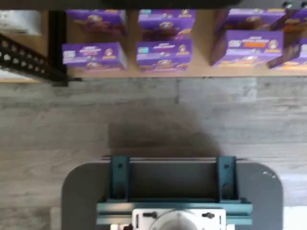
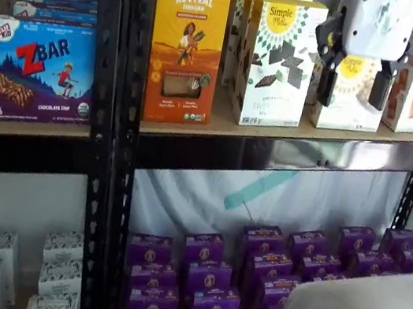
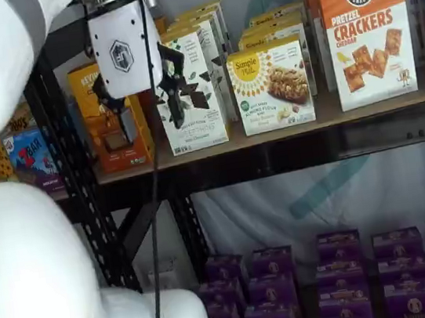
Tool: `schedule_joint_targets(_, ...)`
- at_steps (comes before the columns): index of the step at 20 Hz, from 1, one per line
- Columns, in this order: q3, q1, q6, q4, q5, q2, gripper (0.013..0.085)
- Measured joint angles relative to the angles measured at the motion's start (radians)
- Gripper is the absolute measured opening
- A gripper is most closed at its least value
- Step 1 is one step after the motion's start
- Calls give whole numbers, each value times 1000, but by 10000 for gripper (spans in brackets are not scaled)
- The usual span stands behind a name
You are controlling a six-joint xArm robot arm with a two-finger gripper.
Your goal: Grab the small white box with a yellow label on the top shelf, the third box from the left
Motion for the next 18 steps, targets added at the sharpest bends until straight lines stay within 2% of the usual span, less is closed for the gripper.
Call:
schedule_joint_targets(2,7,-1,-11,-27,-21,2,850)
schedule_joint_targets(5,19,-43,-59,-55,-70,12,850)
schedule_joint_targets(7,28,-89,-104,-62,-114,26,850)
schedule_joint_targets(12,32,-197,-201,-33,-199,65,850)
schedule_joint_targets(18,9,-284,-283,-25,-298,142,850)
